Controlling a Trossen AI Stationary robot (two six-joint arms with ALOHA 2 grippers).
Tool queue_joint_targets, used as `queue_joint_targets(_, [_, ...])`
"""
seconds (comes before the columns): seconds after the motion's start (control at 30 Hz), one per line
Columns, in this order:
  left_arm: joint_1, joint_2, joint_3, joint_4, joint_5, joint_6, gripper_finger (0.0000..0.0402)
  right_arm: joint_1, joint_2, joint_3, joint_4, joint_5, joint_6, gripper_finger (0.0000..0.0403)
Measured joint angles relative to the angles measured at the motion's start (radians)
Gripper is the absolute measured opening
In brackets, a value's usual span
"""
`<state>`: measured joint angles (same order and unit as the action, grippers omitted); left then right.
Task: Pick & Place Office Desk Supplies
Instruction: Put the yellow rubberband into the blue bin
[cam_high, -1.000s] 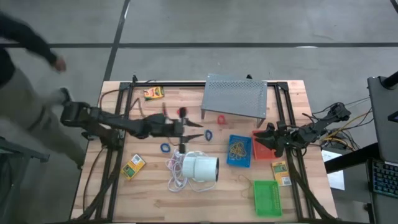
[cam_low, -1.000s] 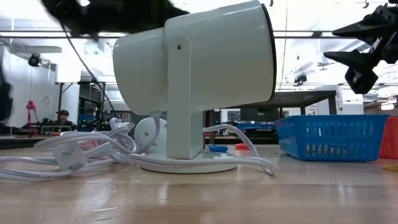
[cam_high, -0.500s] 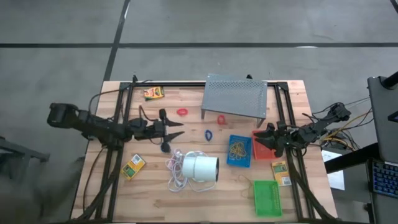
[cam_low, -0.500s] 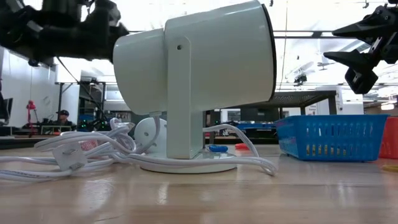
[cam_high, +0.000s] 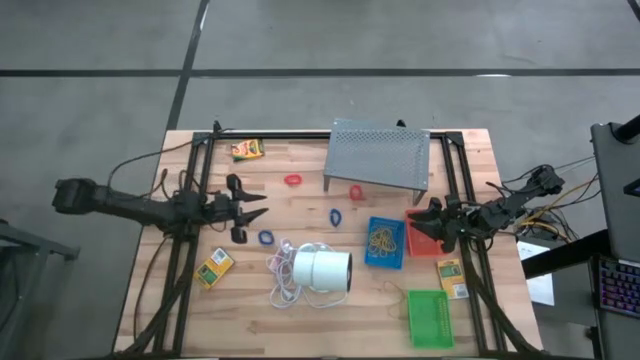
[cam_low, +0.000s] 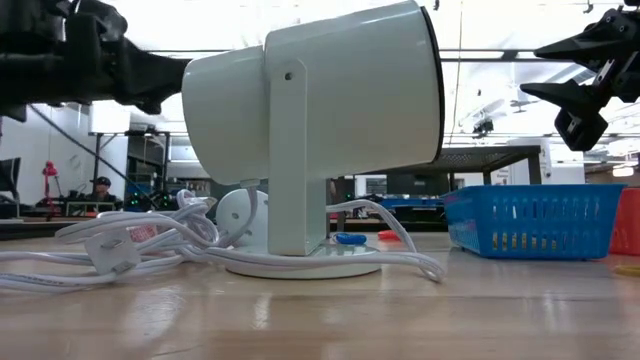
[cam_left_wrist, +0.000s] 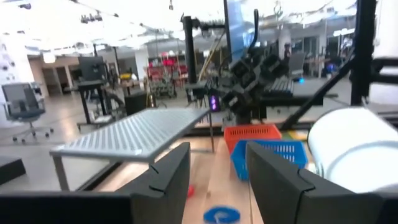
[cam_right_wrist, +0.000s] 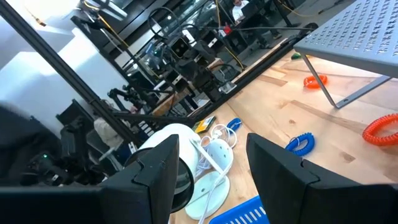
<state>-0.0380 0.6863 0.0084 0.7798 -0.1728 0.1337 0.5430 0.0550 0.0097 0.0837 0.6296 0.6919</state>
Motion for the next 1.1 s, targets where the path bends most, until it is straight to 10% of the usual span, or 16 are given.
queue_joint_targets(0.57, [-0.003, -0.682, 0.019, -0.705, -0.095, 0.026, 0.0159, 0.000, 0.000, 0.000, 0.000, 0.000, 0.000, 0.0185])
queue_joint_targets(1.1, [-0.010, -0.661, 0.038, -0.856, 0.003, -0.019, 0.0159, 0.000, 0.006, 0.000, 0.000, -0.002, 0.000, 0.0185])
